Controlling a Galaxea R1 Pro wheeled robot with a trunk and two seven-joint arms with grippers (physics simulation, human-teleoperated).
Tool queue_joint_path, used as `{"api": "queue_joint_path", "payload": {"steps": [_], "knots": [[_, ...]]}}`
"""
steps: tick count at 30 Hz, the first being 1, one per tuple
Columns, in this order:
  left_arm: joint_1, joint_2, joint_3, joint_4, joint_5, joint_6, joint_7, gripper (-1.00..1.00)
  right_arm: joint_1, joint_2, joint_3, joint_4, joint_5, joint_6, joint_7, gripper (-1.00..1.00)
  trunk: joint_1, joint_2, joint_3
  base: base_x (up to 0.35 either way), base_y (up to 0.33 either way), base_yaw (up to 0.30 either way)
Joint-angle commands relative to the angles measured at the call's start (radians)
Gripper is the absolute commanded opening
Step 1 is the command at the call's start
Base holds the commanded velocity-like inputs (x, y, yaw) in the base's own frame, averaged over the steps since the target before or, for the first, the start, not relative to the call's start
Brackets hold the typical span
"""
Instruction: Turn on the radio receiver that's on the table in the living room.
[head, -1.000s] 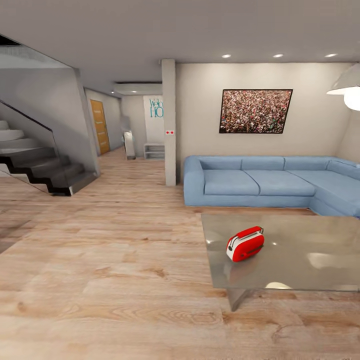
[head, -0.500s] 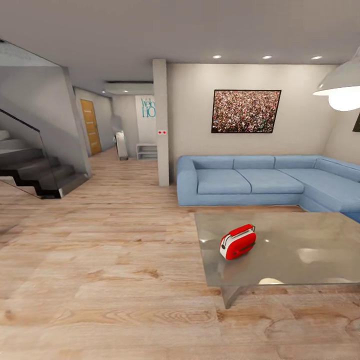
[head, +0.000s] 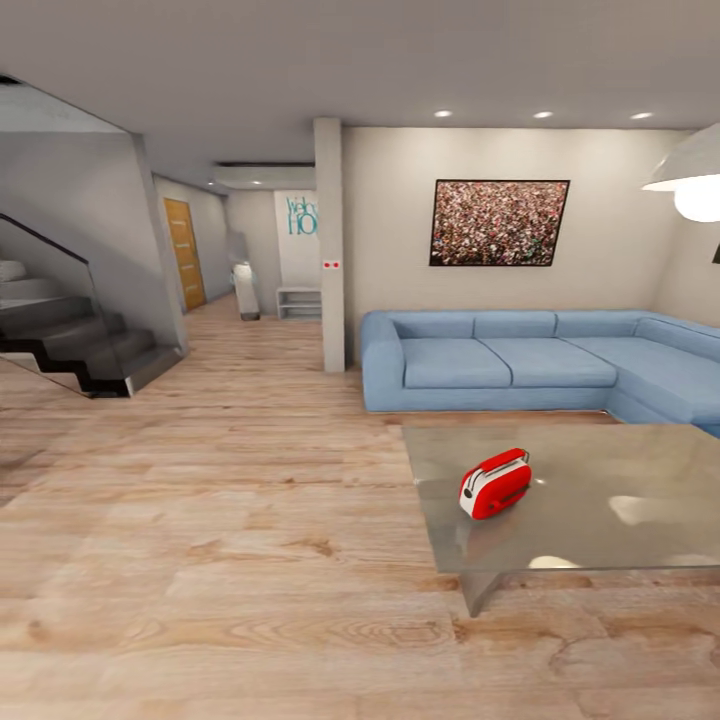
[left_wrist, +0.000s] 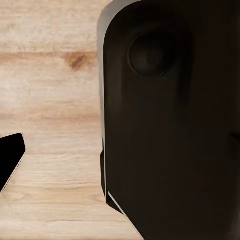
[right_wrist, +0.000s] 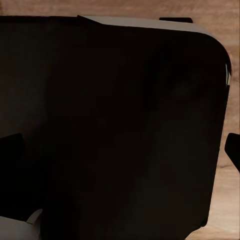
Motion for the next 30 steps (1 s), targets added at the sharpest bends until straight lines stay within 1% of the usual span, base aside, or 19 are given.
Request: {"api": "queue_joint_path", "payload": {"steps": [1,7,10,21,30], "knots": [[0.0,0.0,0.0,0.0,0.0,0.0,0.0,1.0,0.0,0.0,0.0,0.0,0.0,0.0,0.0,1.0,0.0,0.0,0.0,0.0,0.276,0.0],[0.0,0.0,0.0,0.0,0.0,0.0,0.0,1.0,0.0,0.0,0.0,0.0,0.0,0.0,0.0,1.0,0.0,0.0,0.0,0.003,0.273,0.0],[0.0,0.0,0.0,-0.007,0.0,0.0,0.0,1.0,0.0,0.0,0.0,0.0,0.0,0.0,0.0,1.0,0.0,0.0,0.0,0.126,0.216,0.0],[0.0,0.0,0.0,-0.017,0.0,0.0,0.001,1.0,0.0,0.0,0.0,0.0,0.0,0.0,0.0,1.0,0.0,0.0,0.0,0.248,0.181,0.0],[0.0,0.0,0.0,-0.017,0.0,0.0,0.001,1.0,0.0,0.0,0.0,-0.001,0.0,0.0,0.0,1.0,0.0,0.0,0.0,0.296,0.133,0.0]]}}
